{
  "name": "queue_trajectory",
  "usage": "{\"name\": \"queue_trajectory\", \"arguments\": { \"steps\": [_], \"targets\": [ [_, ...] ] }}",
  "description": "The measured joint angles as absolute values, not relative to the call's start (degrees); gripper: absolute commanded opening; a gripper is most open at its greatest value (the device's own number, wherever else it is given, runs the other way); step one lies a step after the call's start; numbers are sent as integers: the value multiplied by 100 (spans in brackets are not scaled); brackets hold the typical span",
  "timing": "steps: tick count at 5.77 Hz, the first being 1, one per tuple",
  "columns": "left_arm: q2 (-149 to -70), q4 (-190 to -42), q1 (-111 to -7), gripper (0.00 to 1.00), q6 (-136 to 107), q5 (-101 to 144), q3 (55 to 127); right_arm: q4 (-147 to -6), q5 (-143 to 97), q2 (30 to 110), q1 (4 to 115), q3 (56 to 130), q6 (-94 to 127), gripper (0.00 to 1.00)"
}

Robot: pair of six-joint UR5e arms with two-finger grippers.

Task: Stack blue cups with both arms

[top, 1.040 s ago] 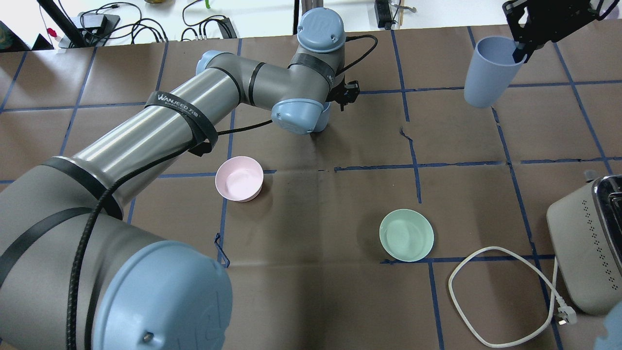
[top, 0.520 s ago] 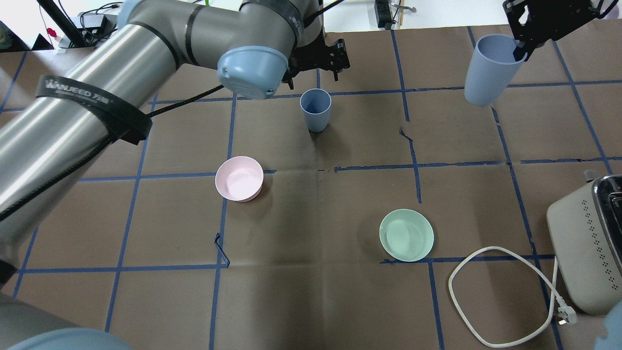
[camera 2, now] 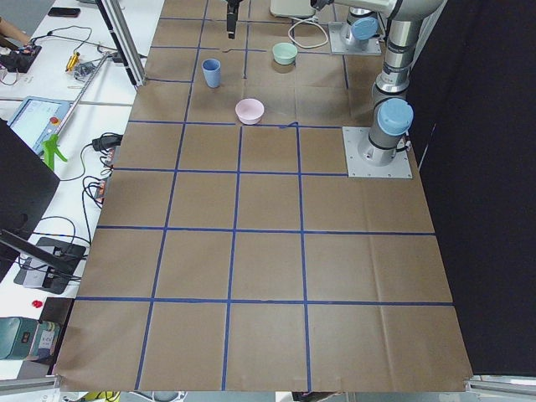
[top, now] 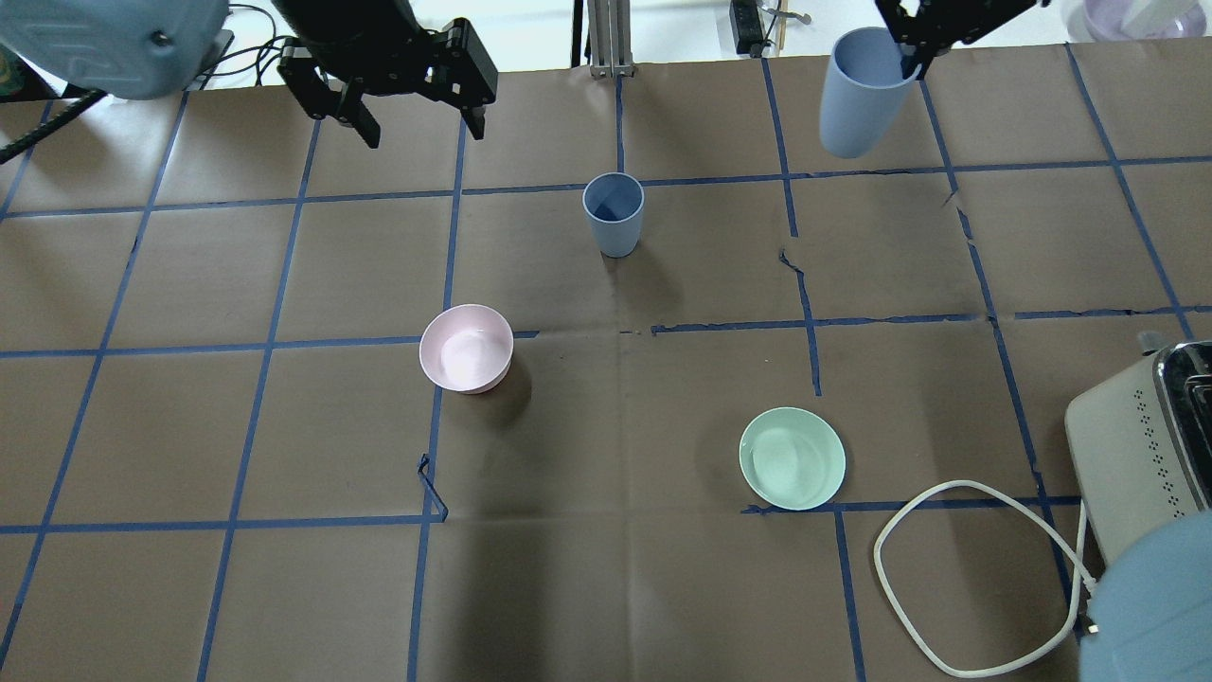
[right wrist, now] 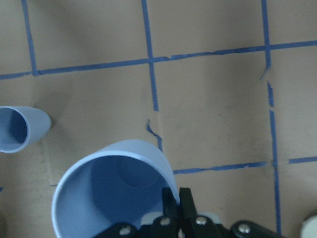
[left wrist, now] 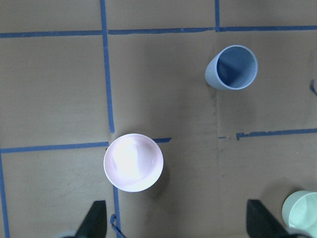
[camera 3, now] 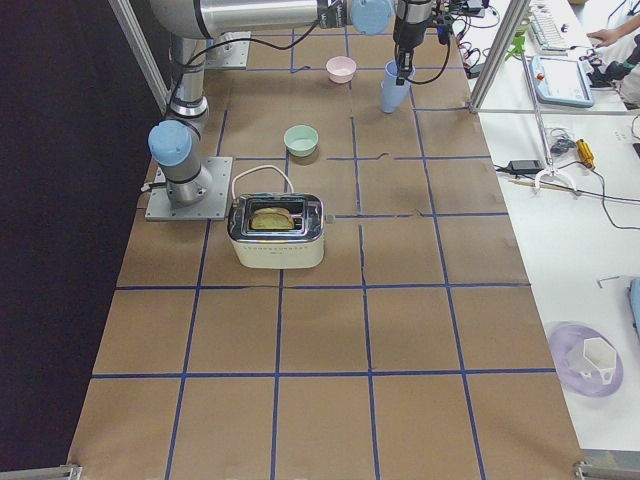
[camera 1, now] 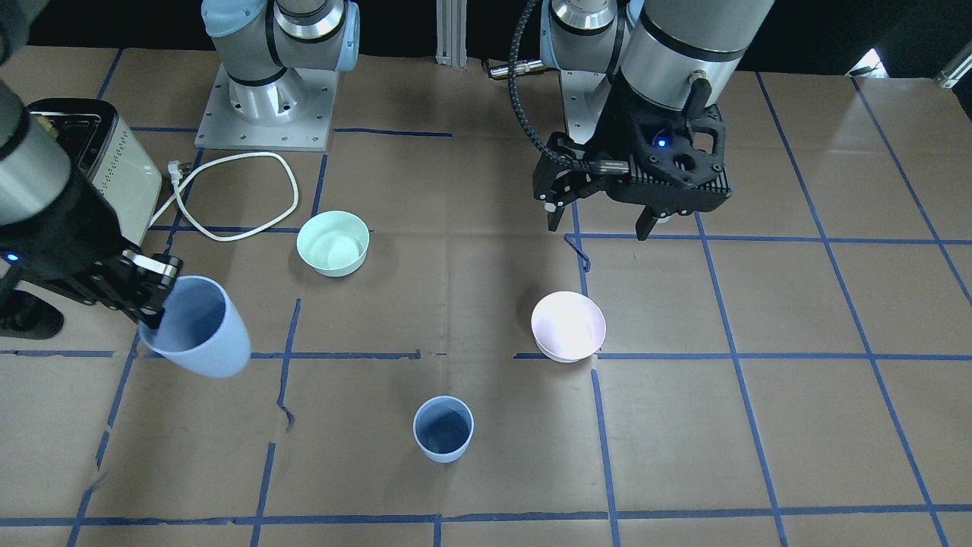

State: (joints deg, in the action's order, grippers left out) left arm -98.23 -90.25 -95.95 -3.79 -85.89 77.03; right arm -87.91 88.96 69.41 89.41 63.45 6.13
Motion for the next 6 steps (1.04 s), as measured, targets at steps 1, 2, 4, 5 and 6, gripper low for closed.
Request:
{"name": "queue_trajectory", "arguments": {
  "steps": [1,2,4,5,6],
  "targets": [
    [-9597,-9079,-9504,99,-315,-8672,7998,-8919,8895,6477,9398,5914,1341,6],
    [-9415,-9083,-9469,99,-300,-8691,8240,-9100,8900,6005,9816,5563,1982,6],
    [-9333,-8930,-9470,99,-289,-8649,8368,-9385,8911,5455,10365,5395,2799,6],
    [-9333,-8781,-9482,99,-287,-8642,8413,-9440,8909,5343,10511,5435,2979,6],
    [-9313,-8735,-9501,99,-317,-8643,8421,-9551,8905,5302,10577,5569,3041,6]
  ]
}}
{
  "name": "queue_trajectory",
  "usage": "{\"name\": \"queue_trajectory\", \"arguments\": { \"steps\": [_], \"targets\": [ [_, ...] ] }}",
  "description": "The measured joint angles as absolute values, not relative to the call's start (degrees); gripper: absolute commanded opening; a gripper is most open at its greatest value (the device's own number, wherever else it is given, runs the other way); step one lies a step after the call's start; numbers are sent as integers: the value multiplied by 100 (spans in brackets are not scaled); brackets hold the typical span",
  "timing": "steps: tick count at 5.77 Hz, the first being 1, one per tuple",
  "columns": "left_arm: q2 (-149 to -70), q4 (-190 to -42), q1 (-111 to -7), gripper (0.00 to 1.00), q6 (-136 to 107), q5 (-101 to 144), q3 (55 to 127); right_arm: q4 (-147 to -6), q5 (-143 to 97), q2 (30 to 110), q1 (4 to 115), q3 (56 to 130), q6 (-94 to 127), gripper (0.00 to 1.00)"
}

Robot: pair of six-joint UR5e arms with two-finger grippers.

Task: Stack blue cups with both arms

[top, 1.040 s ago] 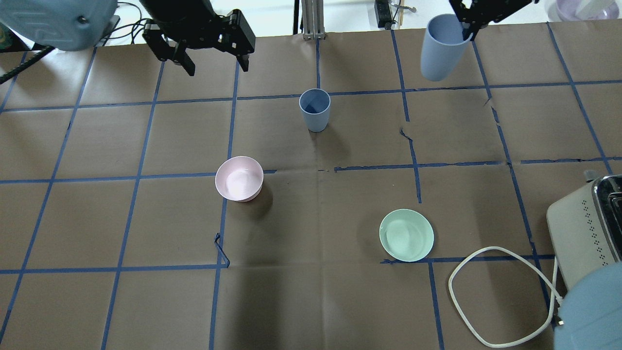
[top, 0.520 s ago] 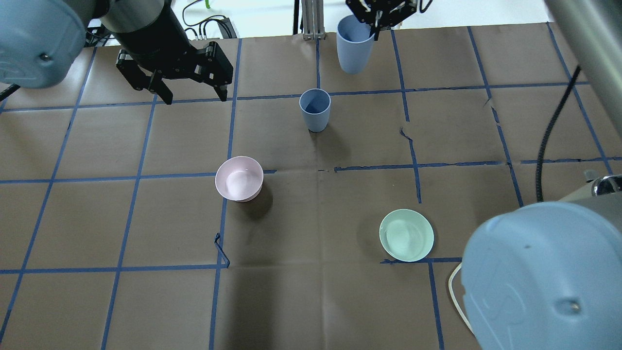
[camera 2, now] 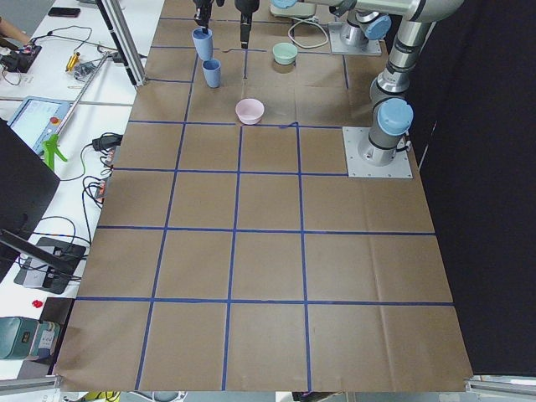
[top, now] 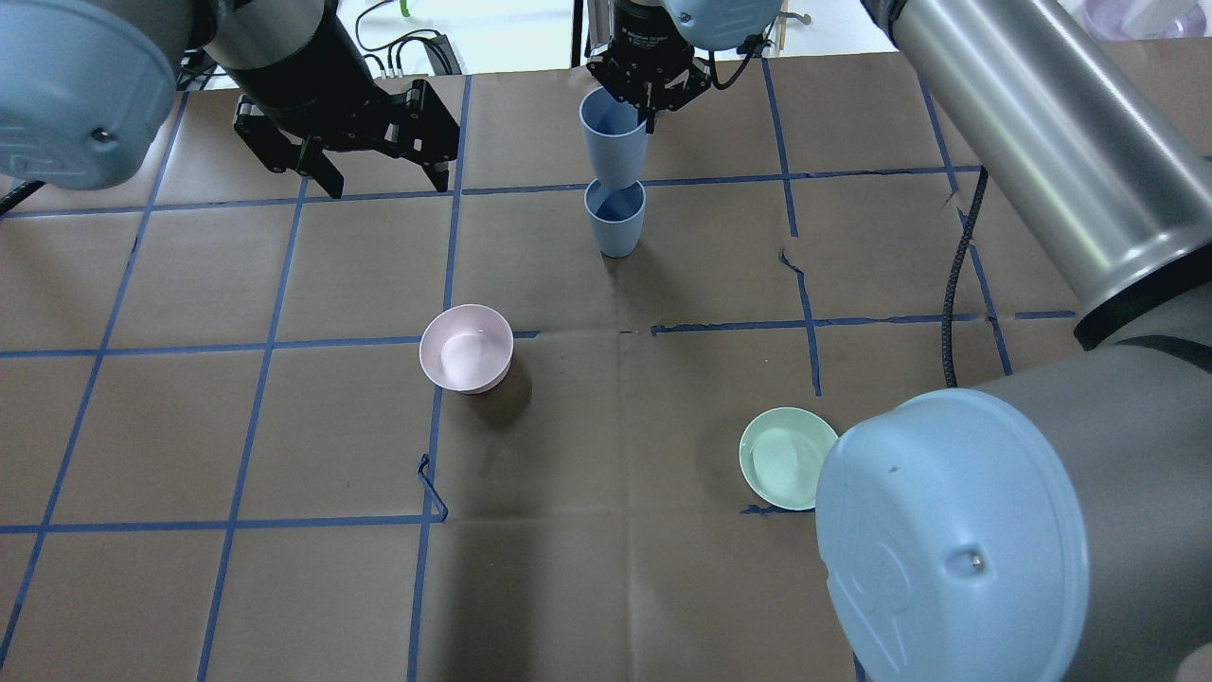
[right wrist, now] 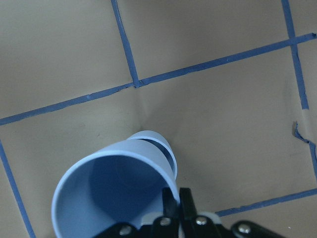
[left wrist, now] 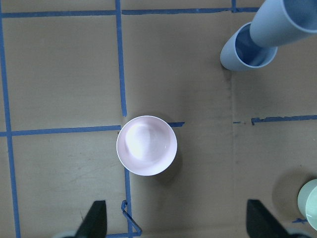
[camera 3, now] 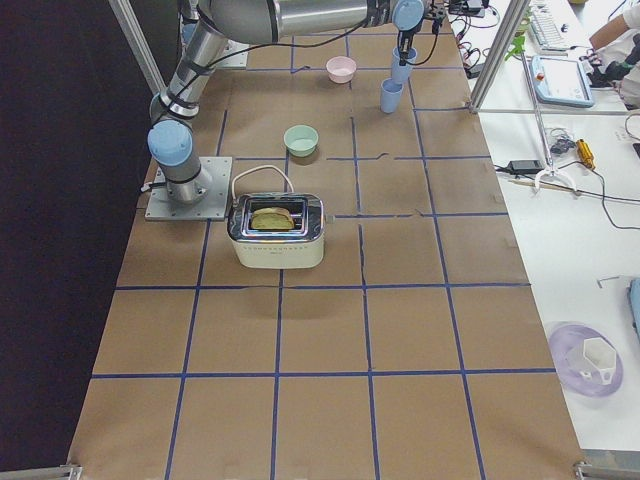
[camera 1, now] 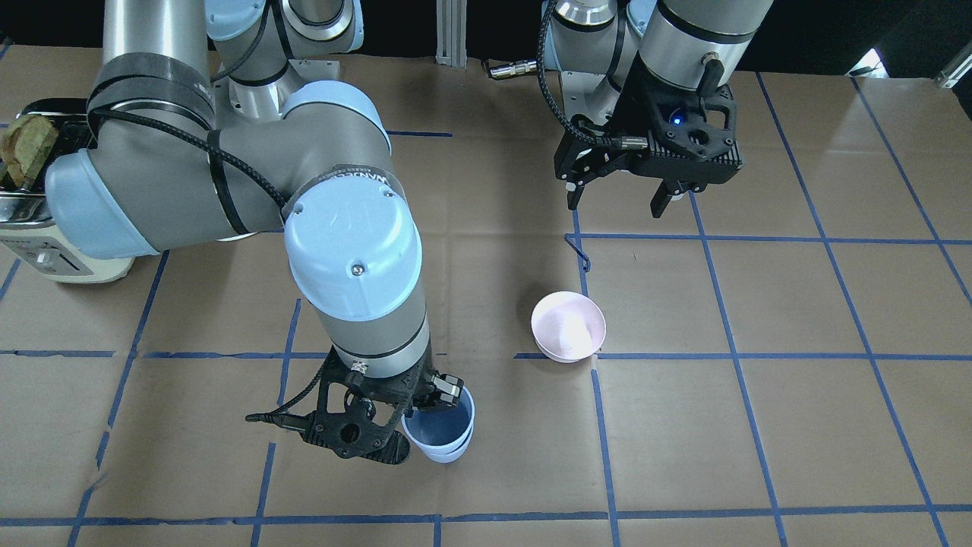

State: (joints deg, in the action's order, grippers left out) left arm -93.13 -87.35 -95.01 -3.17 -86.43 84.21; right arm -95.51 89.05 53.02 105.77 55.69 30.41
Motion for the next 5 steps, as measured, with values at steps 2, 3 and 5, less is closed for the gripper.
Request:
{"name": "queue_trajectory", "arguments": {
  "steps": [2,3,5],
  "targets": [
    [-9259,-8735,-9524,99,-369,-8668,8441,-9808,8906,5285,10664,5805,3057,6],
    [-9276,-8731,-9527,99,-373,-8682,8442,-9835,8918,5269,10674,5855,3032,6],
    [-9329,-8658,-9534,99,-359,-8692,8438,-9948,8964,5286,10677,6109,2990,43]
  ]
}}
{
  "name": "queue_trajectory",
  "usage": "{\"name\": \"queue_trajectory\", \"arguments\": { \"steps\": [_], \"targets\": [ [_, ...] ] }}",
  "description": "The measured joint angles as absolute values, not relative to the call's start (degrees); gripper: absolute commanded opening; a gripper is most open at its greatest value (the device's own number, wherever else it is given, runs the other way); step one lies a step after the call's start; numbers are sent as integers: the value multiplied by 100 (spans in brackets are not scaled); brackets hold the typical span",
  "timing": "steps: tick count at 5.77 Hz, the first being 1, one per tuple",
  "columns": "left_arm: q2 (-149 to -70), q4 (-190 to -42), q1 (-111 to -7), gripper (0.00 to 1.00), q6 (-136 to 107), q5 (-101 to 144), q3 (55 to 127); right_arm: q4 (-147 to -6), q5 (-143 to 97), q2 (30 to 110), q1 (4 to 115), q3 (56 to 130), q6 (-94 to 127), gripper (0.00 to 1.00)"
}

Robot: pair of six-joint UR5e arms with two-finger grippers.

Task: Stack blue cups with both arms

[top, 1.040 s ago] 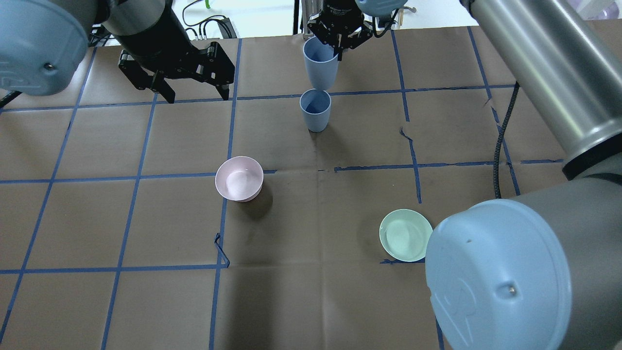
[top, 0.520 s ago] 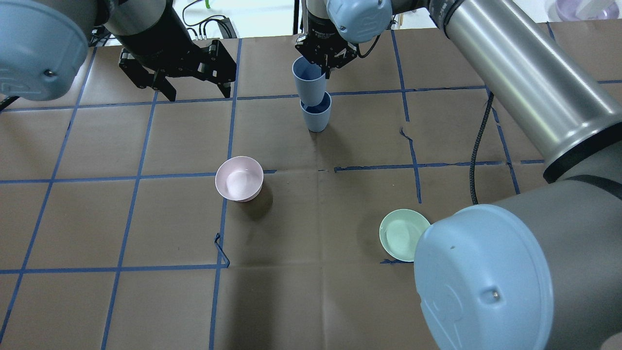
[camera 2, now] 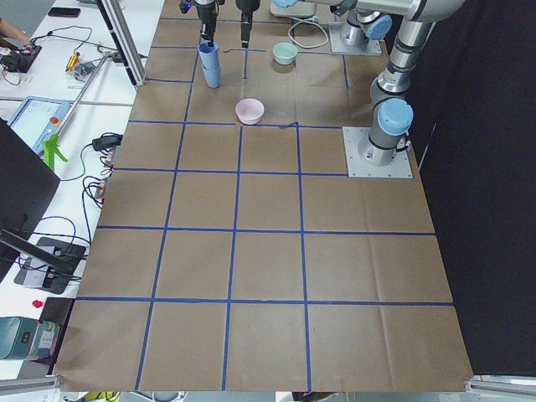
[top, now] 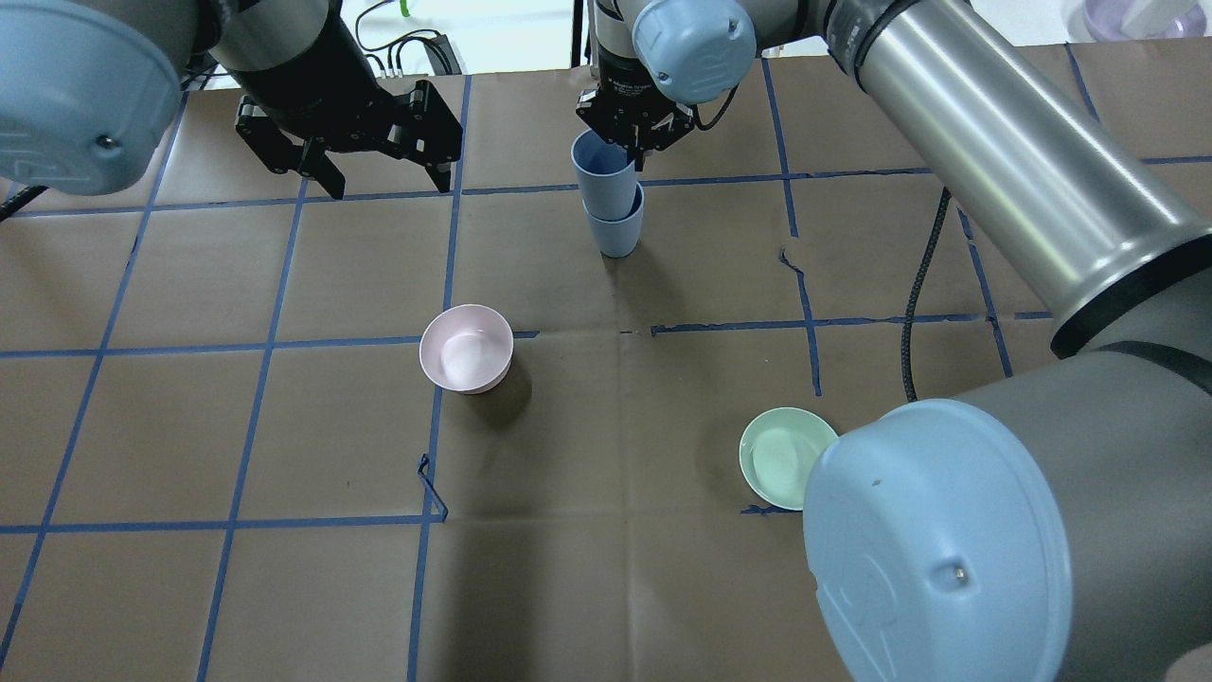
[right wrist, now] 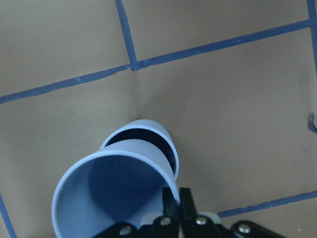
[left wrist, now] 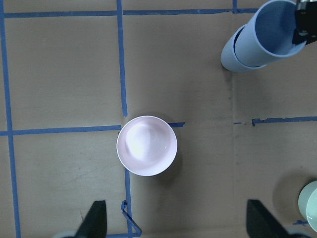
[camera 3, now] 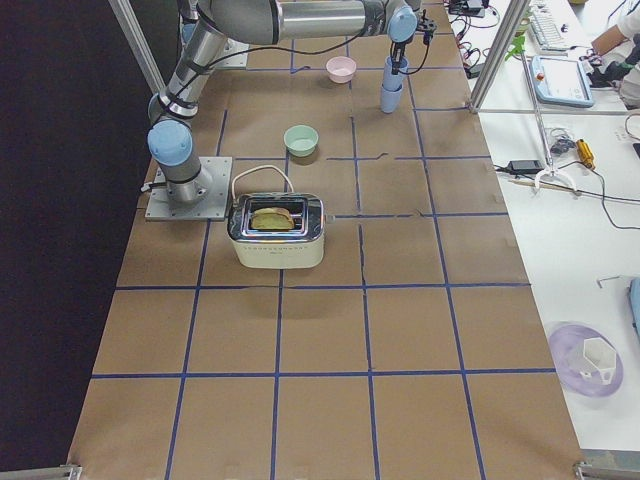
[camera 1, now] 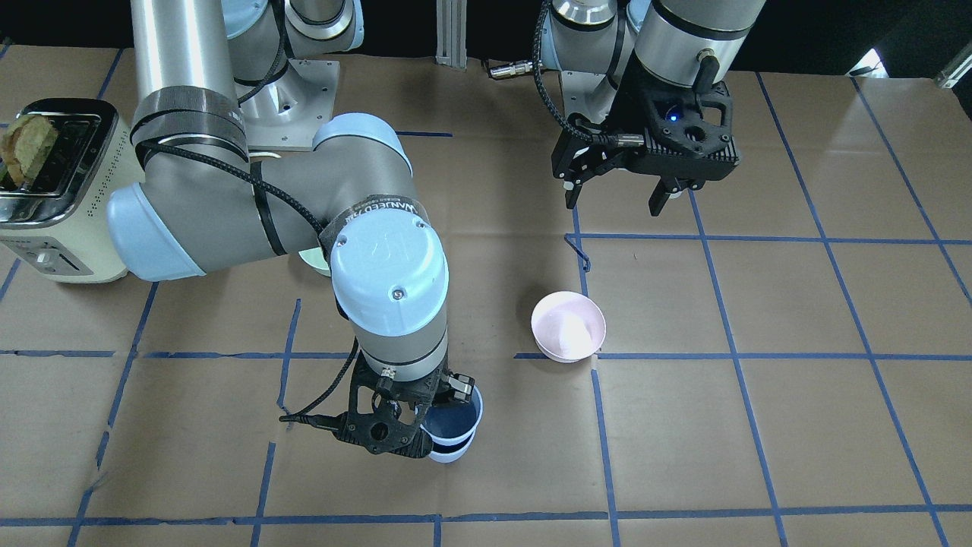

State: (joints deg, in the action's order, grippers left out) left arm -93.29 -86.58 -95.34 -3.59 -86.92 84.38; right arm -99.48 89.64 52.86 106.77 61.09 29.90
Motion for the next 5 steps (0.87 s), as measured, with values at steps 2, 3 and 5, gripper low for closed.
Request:
{"name": "queue_trajectory", "arguments": {
  "steps": [2,3,5],
  "targets": [
    [-9268,-8535,-9534,99,-315,-8695,8451,-10279,8968,5309,10652,6361,2973,100],
    [-9181,-8561,-9526,99,-310,-8753,8469,-10312,8938,5344,10589,6331,2962,100],
    [-9113,-8565,-9509,99,-318,-8841,8550,-10124,8901,5704,10342,6250,2823,100]
  ]
}}
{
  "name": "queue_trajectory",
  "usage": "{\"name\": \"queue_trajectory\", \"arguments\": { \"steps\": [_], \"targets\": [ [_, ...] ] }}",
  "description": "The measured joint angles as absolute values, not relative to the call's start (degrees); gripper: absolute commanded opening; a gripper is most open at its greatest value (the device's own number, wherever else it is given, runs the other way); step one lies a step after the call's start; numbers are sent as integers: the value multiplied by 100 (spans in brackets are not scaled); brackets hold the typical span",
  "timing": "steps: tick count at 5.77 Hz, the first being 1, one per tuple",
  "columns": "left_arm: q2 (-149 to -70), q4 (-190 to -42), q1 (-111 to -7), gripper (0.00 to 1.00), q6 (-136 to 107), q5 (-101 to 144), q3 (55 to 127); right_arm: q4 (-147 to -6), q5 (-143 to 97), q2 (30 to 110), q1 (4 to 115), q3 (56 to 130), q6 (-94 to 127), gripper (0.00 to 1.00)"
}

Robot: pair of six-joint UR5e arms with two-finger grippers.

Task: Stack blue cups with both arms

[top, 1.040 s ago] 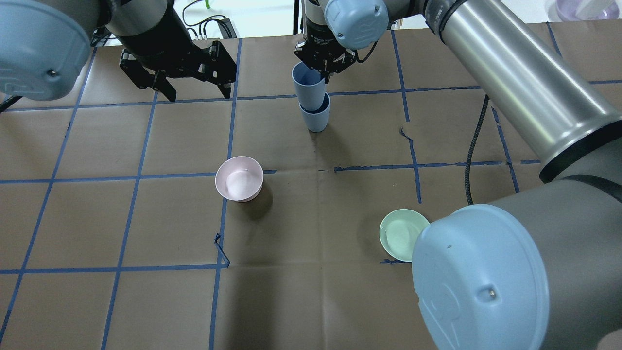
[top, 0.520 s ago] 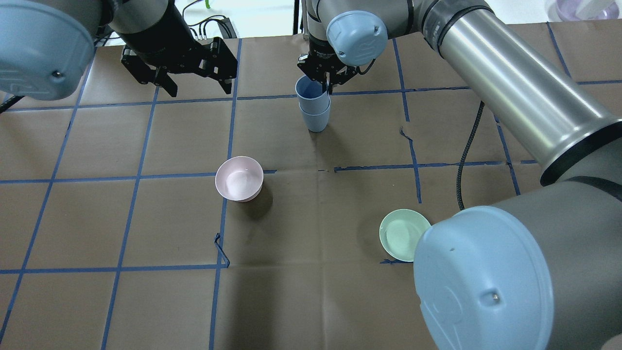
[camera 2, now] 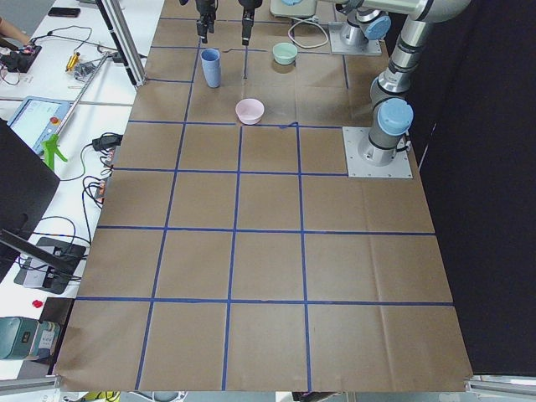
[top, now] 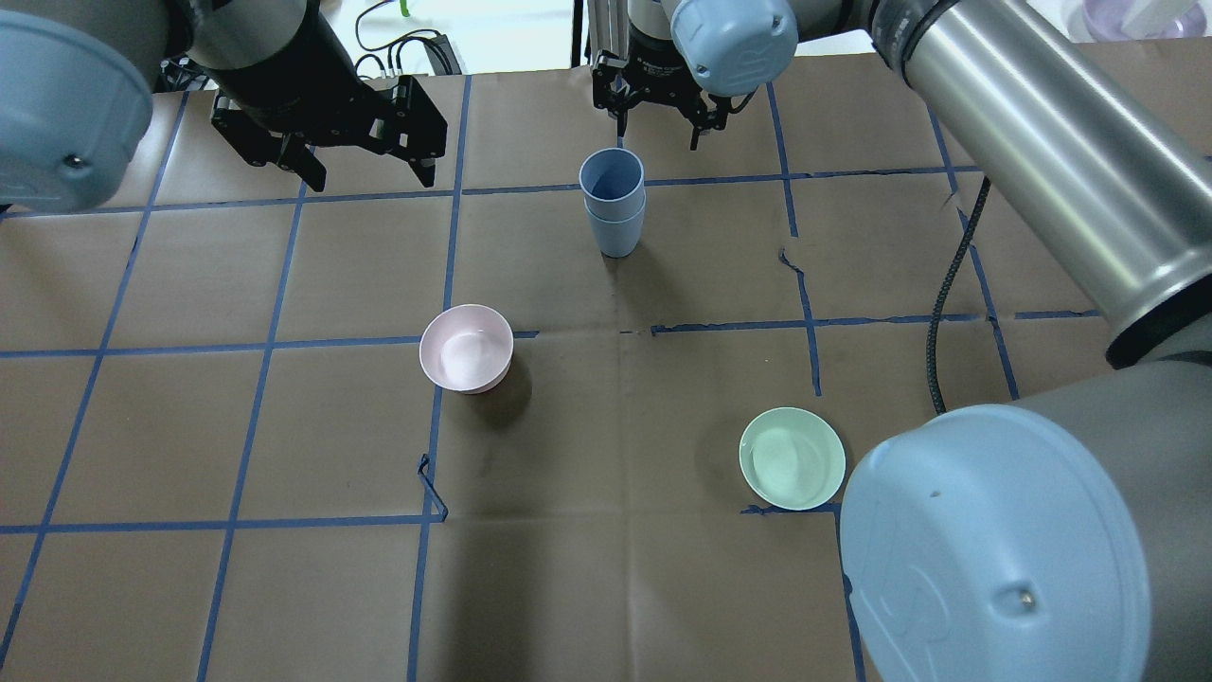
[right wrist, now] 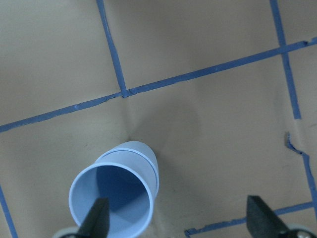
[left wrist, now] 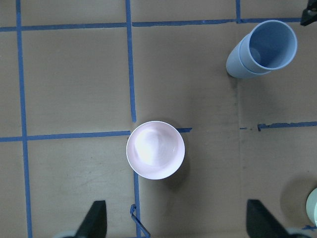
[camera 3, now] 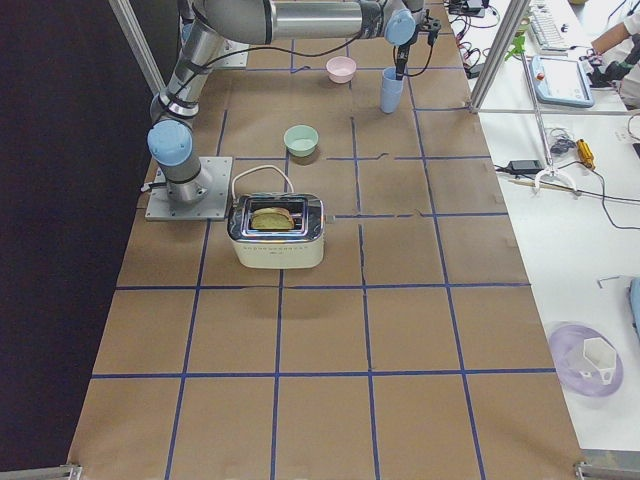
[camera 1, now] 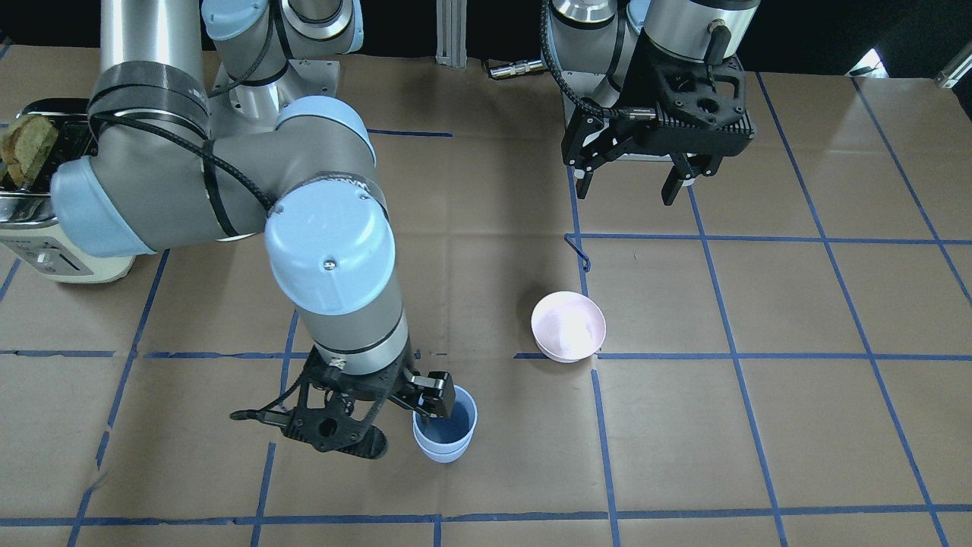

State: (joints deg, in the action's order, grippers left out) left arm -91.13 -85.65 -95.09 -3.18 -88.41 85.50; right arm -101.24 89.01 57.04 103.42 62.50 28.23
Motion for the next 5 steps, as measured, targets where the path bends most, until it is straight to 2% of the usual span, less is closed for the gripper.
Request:
{"name": "queue_trajectory", "arguments": {
  "steps": [3,5],
  "targets": [
    [-9123,-8588,-9493,99,-357,-8865,8582,-8556,8954,6939,9296,6369,916,100],
    [-9296,-8598,-9464,99,-373,-8867,8592,-7838,8968,7826,8678,7154,116,100]
  ]
}}
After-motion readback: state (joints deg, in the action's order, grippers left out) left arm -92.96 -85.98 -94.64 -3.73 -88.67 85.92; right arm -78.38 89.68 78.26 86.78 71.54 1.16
